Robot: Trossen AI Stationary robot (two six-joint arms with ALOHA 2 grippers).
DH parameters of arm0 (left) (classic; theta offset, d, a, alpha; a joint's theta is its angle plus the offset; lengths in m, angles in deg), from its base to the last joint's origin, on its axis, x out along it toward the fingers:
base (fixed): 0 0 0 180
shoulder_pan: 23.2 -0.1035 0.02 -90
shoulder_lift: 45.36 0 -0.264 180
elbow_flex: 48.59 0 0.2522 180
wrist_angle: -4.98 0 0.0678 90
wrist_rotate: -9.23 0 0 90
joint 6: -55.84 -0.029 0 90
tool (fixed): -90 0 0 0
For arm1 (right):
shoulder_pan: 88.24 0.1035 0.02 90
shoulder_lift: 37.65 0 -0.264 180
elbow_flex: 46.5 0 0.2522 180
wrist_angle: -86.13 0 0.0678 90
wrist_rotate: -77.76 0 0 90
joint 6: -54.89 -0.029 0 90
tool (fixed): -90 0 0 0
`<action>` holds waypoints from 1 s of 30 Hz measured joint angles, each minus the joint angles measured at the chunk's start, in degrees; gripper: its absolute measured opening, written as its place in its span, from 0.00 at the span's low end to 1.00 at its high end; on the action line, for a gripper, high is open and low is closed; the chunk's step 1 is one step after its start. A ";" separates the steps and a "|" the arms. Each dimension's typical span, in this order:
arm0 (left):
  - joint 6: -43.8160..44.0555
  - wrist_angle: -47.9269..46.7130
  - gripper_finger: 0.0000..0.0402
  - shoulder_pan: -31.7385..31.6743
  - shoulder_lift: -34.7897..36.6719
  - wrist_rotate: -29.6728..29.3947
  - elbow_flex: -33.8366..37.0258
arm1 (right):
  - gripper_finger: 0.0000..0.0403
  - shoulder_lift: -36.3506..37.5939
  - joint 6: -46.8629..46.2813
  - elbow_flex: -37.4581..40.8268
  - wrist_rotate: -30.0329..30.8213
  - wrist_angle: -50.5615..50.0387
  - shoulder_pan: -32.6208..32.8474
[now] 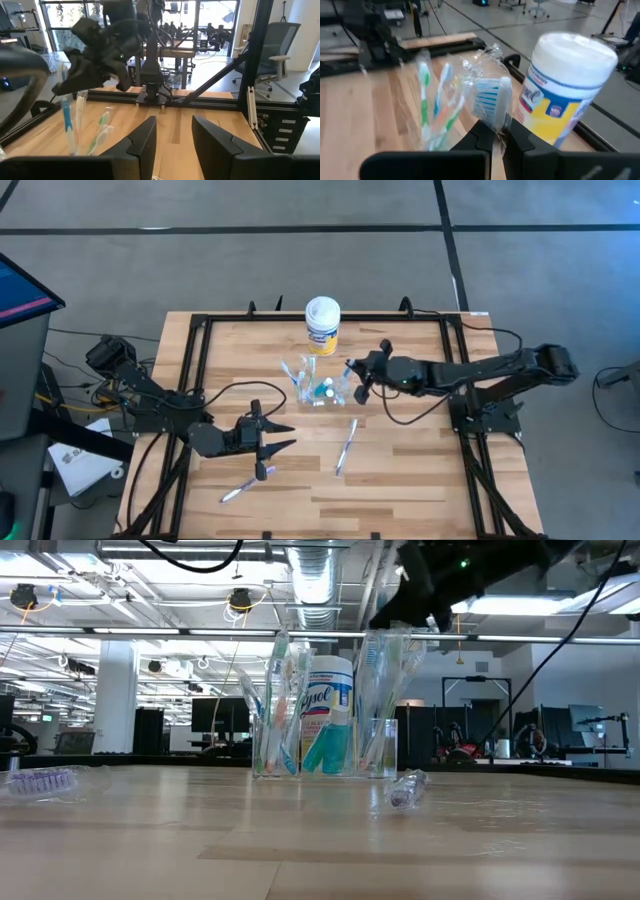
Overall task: Pick & Place toothbrushing station
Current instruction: Put the blue toothbrush into the transparent organizer
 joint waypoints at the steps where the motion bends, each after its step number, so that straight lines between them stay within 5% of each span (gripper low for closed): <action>1: 0.00 -0.02 0.29 0.00 0.00 -0.02 0.00 | 0.02 -0.54 0.00 0.01 0.11 -0.26 -0.27; 21: 0.24 -0.04 0.29 0.00 0.00 0.02 0.00 | 0.02 -13.07 -2.12 0.05 -1.45 5.64 -2.59; 30: 0.24 -0.08 0.29 0.00 0.00 0.00 0.00 | 0.10 -12.96 -2.36 0.07 -1.69 5.27 -2.44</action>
